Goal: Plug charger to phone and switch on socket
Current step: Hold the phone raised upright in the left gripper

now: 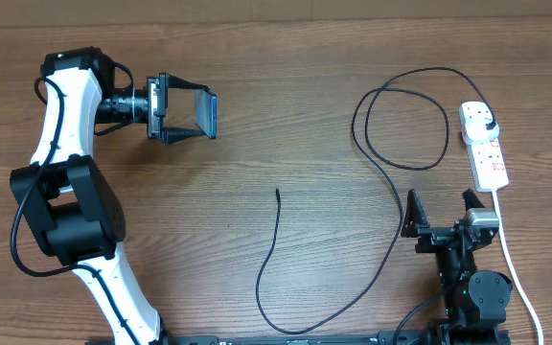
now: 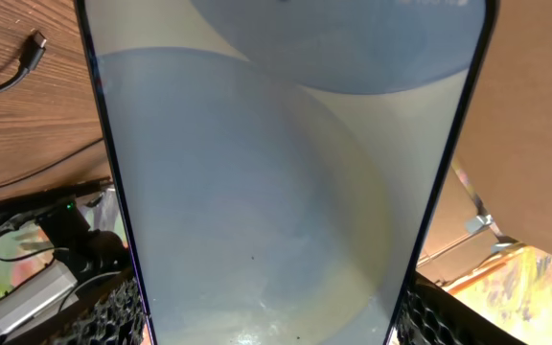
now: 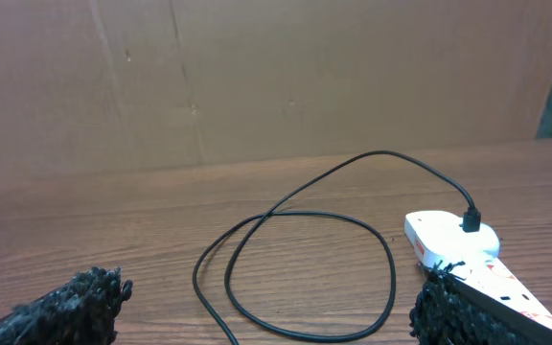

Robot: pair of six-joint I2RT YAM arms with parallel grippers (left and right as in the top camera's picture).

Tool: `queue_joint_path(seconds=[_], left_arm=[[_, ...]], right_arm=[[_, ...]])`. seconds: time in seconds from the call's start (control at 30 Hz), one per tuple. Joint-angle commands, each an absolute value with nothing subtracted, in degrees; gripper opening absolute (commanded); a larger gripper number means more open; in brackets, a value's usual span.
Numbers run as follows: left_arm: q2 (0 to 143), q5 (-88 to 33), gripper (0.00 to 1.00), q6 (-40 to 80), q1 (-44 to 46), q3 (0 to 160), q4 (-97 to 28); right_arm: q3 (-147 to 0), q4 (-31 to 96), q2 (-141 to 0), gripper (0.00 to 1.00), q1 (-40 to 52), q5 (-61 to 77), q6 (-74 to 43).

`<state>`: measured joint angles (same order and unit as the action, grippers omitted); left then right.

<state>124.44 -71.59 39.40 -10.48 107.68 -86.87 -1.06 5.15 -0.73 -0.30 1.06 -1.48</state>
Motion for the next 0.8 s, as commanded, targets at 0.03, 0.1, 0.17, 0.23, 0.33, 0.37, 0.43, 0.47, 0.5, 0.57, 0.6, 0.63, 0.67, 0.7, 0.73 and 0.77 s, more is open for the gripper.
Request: queue_joint_path(seconds=[0.03, 0.1, 0.17, 0.23, 0.33, 0.37, 0.43, 0.47, 0.5, 0.57, 0.6, 0.63, 0.67, 0.7, 0.73, 0.77], left_arm=[[124.7, -74.8, 0.04, 40.5, -10.1, 109.3, -87.2], [124.7, -74.7, 0.04, 40.5, -10.1, 109.3, -87.2], [124.7, -74.5, 0.04, 40.5, -10.1, 109.3, -87.2], [124.7, -74.5, 0.04, 40.5, -10.1, 109.3, -87.2], [124.7, -74.4, 0.04, 40.5, -10.1, 109.3, -87.2], [124.7, -74.4, 0.04, 40.5, -10.1, 109.3, -87.2], [124.7, -74.4, 0.04, 40.5, -10.1, 109.3, -87.2], [124.7, -74.3, 0.04, 40.5, -10.1, 109.3, -87.2], [124.7, -74.3, 0.04, 40.5, -10.1, 109.3, -87.2], [124.7, -74.3, 0.04, 40.5, -10.1, 109.3, -87.2], [124.7, -74.3, 0.04, 40.5, -10.1, 109.3, -87.2], [124.7, -74.3, 0.04, 40.5, -10.1, 109.3, -87.2], [124.7, -74.3, 0.04, 40.5, -10.1, 109.3, -87.2], [124.7, -74.3, 0.04, 40.5, -10.1, 109.3, -87.2], [124.7, -74.3, 0.04, 40.5, -10.1, 109.3, -87.2], [124.7, -74.3, 0.04, 40.5, -10.1, 109.3, -87.2]], right_arm=[[-0.4, 4.8, -0.1, 1.00, 0.0, 0.7, -1.5], [-0.4, 4.8, -0.1, 1.00, 0.0, 0.7, -1.5], [-0.4, 4.8, -0.1, 1.00, 0.0, 0.7, -1.5], [-0.4, 4.8, -0.1, 1.00, 0.0, 0.7, -1.5], [-0.4, 4.8, -0.1, 1.00, 0.0, 0.7, -1.5], [-0.4, 4.8, -0.1, 1.00, 0.0, 0.7, -1.5], [-0.4, 4.8, -0.1, 1.00, 0.0, 0.7, -1.5], [-0.4, 4.8, -0.1, 1.00, 0.0, 0.7, -1.5], [-0.4, 4.8, -0.1, 1.00, 0.0, 0.7, -1.5], [-0.4, 4.8, -0.1, 1.00, 0.0, 0.7, -1.5], [-0.4, 4.8, -0.1, 1.00, 0.1, 0.7, -1.5], [-0.4, 4.8, -0.1, 1.00, 0.0, 0.7, -1.5], [-0.4, 4.8, -0.1, 1.00, 0.0, 0.7, -1.5], [-0.4, 4.8, -0.1, 1.00, 0.0, 0.7, -1.5], [-0.4, 4.8, -0.1, 1.00, 0.0, 0.7, -1.5], [-0.4, 4.8, -0.1, 1.00, 0.0, 0.7, -1.5]])
